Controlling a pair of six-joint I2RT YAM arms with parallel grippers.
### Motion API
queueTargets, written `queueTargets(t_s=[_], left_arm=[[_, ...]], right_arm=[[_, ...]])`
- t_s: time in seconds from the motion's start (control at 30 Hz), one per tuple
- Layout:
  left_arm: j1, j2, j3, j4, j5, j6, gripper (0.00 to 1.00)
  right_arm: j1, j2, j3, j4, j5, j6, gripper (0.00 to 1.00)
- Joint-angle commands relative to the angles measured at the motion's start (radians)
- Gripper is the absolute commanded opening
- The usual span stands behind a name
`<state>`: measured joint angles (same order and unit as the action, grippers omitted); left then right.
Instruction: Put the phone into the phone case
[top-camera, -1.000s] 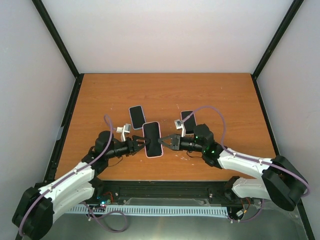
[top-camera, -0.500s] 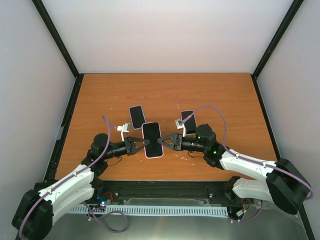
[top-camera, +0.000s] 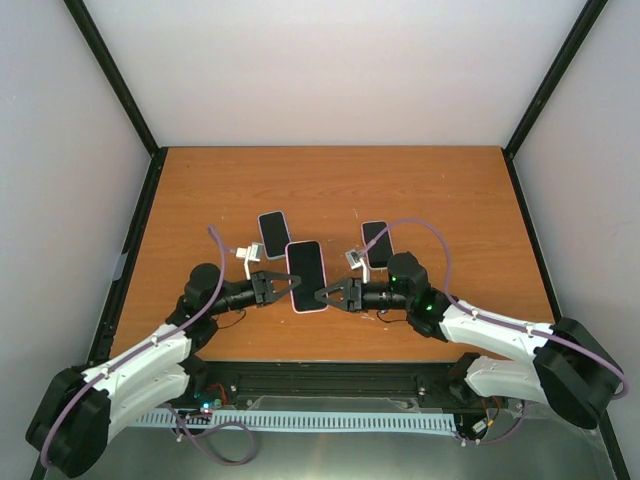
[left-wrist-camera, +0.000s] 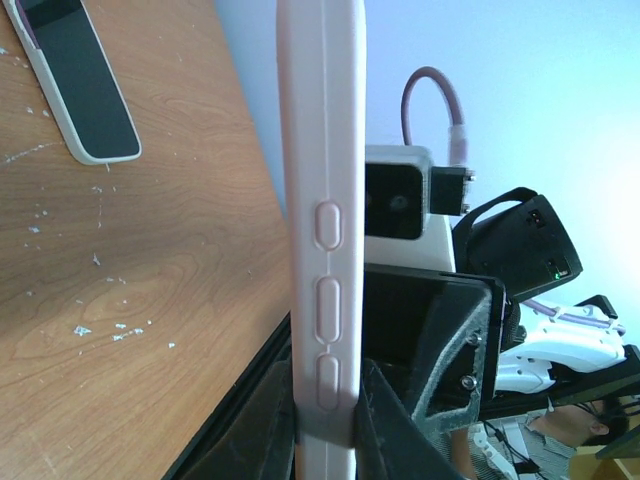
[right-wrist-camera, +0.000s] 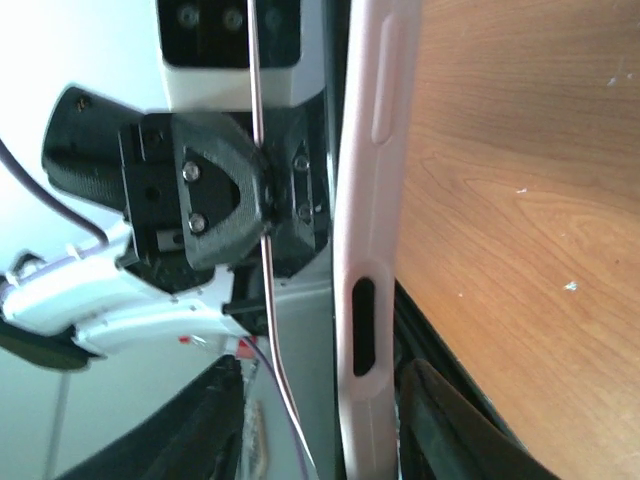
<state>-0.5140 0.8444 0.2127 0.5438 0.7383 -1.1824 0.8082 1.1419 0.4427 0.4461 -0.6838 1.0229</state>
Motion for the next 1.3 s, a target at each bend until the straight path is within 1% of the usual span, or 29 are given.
queueTargets(t_s=[0.0,0.17,0.2,0.27,0.33,0.37,0.4,0.47,0.63,0.67,0.7,0.77,0.9,1.03,1.1,1.27], left_arm=[[0.003,0.013,0.078,0.073,0.001,0.064,0.00],[0.005,0.018,0.087,-0.015,-0.036,0.134,0.00],[0.005,0.020,0.091,-0.040,-0.043,0.148,0.00],[0.005,0.024,0.103,-0.088,-0.051,0.177,0.00],[0.006,0.023,0.106,-0.103,-0.037,0.188,0.00],[0.005,0.020,0.107,-0.103,-0.024,0.187,0.00],[0.005,0.015,0.109,-0.104,-0.011,0.187,0.00],[0.005,0.004,0.115,-0.108,0.026,0.191,0.00],[0.005,-0.037,0.135,-0.143,0.141,0.220,0.00],[0.005,-0.047,0.137,-0.156,0.156,0.231,0.00],[0.005,-0.055,0.140,-0.171,0.173,0.243,0.00],[0.005,-0.063,0.146,-0.189,0.213,0.263,0.00],[0.005,-0.061,0.165,-0.205,0.287,0.280,0.00],[0.005,-0.063,0.181,-0.220,0.329,0.291,0.00],[0.005,-0.066,0.184,-0.222,0.337,0.291,0.00],[0.005,-0.070,0.177,-0.239,0.336,0.296,0.00]], right_arm=[[0.008,-0.002,-0.025,0.044,-0.021,0.029,0.35],[0.008,-0.021,-0.047,0.082,0.010,0.078,0.06],[0.008,-0.028,-0.050,0.090,0.019,0.088,0.03],[0.008,-0.042,-0.056,0.092,0.036,0.100,0.03],[0.008,-0.054,-0.056,0.081,0.046,0.092,0.03],[0.008,-0.061,-0.054,0.074,0.050,0.081,0.04],[0.008,-0.069,-0.049,0.059,0.054,0.066,0.09],[0.008,-0.095,-0.040,0.011,0.078,0.028,0.26],[0.008,-0.189,0.028,-0.179,0.176,-0.092,0.61],[0.008,-0.199,0.046,-0.220,0.195,-0.108,0.63],[0.008,-0.216,0.059,-0.252,0.214,-0.122,0.67],[0.007,-0.233,0.084,-0.288,0.234,-0.141,0.73],[0.008,-0.229,0.150,-0.380,0.262,-0.188,0.80],[0.008,-0.208,0.208,-0.423,0.272,-0.217,0.81],[0.007,-0.198,0.223,-0.421,0.260,-0.221,0.79],[0.008,-0.186,0.237,-0.414,0.241,-0.224,0.63]])
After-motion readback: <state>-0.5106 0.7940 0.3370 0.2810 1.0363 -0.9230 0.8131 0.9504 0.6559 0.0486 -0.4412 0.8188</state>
